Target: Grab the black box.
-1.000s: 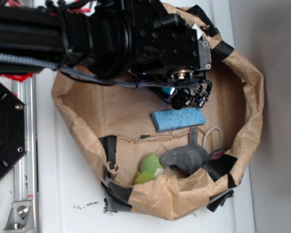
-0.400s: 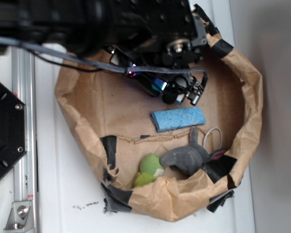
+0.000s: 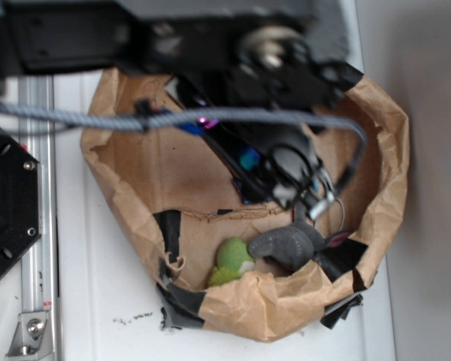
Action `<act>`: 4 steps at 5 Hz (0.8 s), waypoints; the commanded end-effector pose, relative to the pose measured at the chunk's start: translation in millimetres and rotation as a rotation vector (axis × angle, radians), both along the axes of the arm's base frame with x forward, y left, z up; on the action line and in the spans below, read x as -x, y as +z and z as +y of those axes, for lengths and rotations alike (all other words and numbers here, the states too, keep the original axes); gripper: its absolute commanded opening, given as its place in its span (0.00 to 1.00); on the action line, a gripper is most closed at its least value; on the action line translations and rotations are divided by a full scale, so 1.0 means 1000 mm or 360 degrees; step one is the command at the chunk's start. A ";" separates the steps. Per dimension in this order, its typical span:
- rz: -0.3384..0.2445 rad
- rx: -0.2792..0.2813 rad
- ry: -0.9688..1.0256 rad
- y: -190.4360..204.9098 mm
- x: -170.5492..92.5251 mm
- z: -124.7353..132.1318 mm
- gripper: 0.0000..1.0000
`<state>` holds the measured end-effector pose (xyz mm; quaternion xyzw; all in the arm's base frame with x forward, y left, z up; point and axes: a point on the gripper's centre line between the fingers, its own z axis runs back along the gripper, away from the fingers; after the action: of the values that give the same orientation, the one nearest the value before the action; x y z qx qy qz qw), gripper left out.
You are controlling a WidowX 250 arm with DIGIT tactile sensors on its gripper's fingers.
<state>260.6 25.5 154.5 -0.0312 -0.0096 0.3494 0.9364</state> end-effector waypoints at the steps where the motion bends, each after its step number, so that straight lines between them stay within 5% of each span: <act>1: 0.0003 0.0020 -0.0443 0.031 -0.004 0.019 0.00; 4: -0.0111 0.0039 -0.0543 0.031 0.014 0.025 0.00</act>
<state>250.1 36.4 174.3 -0.0561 -0.0043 0.1859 0.9810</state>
